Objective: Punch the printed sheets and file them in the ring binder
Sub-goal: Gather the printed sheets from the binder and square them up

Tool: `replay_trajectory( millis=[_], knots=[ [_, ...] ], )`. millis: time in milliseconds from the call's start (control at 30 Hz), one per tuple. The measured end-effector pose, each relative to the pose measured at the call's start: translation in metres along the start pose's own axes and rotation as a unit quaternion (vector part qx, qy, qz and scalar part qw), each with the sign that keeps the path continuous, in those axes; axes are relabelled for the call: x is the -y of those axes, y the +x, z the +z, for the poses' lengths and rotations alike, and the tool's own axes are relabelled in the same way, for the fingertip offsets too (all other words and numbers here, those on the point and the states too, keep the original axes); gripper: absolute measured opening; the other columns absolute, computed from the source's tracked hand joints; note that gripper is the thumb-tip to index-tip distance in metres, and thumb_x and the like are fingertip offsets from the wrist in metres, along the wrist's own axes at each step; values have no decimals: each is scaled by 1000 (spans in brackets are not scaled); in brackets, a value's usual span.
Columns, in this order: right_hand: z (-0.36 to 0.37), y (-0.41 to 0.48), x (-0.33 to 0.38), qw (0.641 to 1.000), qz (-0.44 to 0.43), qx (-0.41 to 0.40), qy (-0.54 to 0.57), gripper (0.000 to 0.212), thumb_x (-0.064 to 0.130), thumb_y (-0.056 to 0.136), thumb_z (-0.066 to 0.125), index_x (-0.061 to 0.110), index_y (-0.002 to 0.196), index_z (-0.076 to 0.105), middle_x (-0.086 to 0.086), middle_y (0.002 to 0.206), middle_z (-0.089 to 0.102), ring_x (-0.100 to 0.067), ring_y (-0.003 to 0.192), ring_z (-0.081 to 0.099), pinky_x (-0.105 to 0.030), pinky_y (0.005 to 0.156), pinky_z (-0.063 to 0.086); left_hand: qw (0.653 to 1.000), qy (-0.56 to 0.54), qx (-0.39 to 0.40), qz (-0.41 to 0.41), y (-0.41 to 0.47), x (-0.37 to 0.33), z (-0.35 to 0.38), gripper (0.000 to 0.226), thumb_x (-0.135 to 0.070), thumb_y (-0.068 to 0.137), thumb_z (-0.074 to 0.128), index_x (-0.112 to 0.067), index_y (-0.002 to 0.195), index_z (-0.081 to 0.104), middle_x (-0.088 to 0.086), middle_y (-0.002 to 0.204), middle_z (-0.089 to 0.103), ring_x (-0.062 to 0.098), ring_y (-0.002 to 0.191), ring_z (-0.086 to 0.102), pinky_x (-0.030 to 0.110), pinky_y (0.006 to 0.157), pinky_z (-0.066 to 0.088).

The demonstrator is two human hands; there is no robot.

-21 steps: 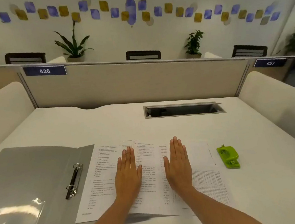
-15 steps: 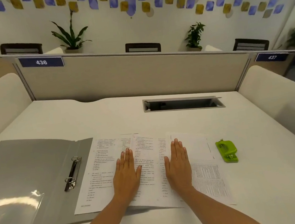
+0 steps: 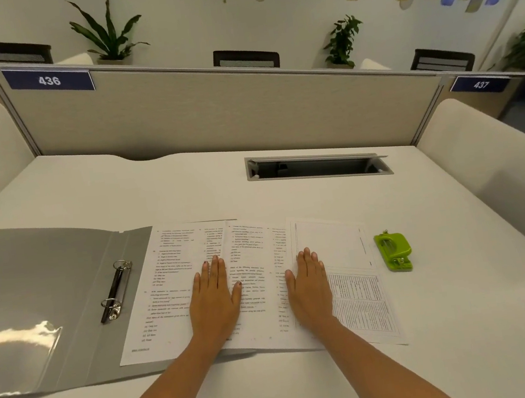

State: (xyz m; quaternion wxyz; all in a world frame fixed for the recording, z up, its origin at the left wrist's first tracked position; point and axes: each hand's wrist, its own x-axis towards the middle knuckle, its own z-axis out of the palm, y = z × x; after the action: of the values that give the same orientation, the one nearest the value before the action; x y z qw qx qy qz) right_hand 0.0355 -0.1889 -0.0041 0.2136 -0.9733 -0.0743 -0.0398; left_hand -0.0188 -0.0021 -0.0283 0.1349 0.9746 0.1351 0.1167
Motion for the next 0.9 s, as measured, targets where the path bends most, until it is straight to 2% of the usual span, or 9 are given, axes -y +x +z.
replay_trajectory(
  millis=[67, 133, 200, 267, 400, 500, 567, 700, 900],
  knots=[
    [-8, 0, 1, 998, 18, -1, 56, 59, 37, 102, 27, 9, 153, 18, -2, 161, 14, -16, 149, 10, -29, 121, 5, 1000, 2, 0, 1, 0, 0, 0, 77, -53, 91, 12, -4, 150, 22, 11, 157, 26, 27, 146, 23, 40, 119, 13],
    [-19, -2, -1, 993, 45, -42, 102, 52, 26, 101, 38, 10, 149, 28, -3, 157, 27, -19, 145, 23, -31, 119, 18, 1000, 2, 3, 3, 1, 0, -1, 78, -54, 91, 10, -4, 150, 20, 11, 157, 24, 26, 146, 21, 40, 119, 13],
    [-29, -6, -5, 983, 83, -103, 131, 44, 21, 99, 44, 8, 140, 41, -7, 145, 42, -21, 134, 38, -31, 108, 34, 1000, 1, 4, 3, 0, 0, -2, 78, -54, 91, 10, -4, 150, 21, 11, 157, 25, 26, 146, 22, 41, 119, 14],
    [-40, -9, -11, 971, 135, -137, 141, 39, 24, 99, 44, 7, 134, 46, -9, 136, 48, -23, 125, 44, -31, 98, 40, 1000, -4, 8, 1, 0, 0, -3, 79, -55, 92, 9, -4, 150, 22, 11, 157, 26, 27, 145, 24, 42, 119, 16],
    [-55, -19, -39, 959, 237, -149, 34, 52, 27, 93, 54, -3, 134, 45, -20, 136, 46, -33, 124, 40, -41, 102, 37, 1000, -6, 12, 0, -1, -1, -4, 78, -55, 93, 10, -3, 149, 26, 13, 155, 30, 28, 144, 28, 42, 118, 18],
    [-62, -27, -50, 941, 308, -136, -10, 73, 41, 84, 65, -2, 137, 41, -23, 143, 36, -38, 129, 32, -48, 104, 31, 1000, -12, 6, 0, -2, -2, -6, 75, -52, 92, 16, -3, 149, 25, 12, 155, 29, 28, 144, 27, 40, 118, 16],
    [-65, -30, -53, 931, 347, -117, -13, 85, 51, 76, 71, 1, 138, 39, -22, 145, 32, -39, 129, 31, -49, 102, 30, 1000, -16, 4, 0, -2, -2, -7, 75, -51, 92, 15, -3, 149, 24, 12, 156, 28, 27, 145, 26, 39, 118, 14],
    [-72, -31, -58, 908, 410, -60, -55, 98, 62, 63, 76, 2, 132, 39, -24, 134, 39, -39, 118, 40, -46, 97, 36, 1000, -30, 0, 0, -4, -2, -10, 77, -52, 91, 15, -2, 150, 22, 13, 157, 25, 27, 146, 24, 39, 120, 14],
    [-92, -15, -61, 889, 456, 7, -25, 109, 50, 58, 86, 3, 137, 28, -23, 131, 38, -39, 119, 42, -48, 97, 41, 999, -37, -17, 20, -5, -4, -17, 73, -49, 91, 27, -2, 147, 30, 15, 157, 22, 28, 146, 20, 34, 120, 3]
  ],
)
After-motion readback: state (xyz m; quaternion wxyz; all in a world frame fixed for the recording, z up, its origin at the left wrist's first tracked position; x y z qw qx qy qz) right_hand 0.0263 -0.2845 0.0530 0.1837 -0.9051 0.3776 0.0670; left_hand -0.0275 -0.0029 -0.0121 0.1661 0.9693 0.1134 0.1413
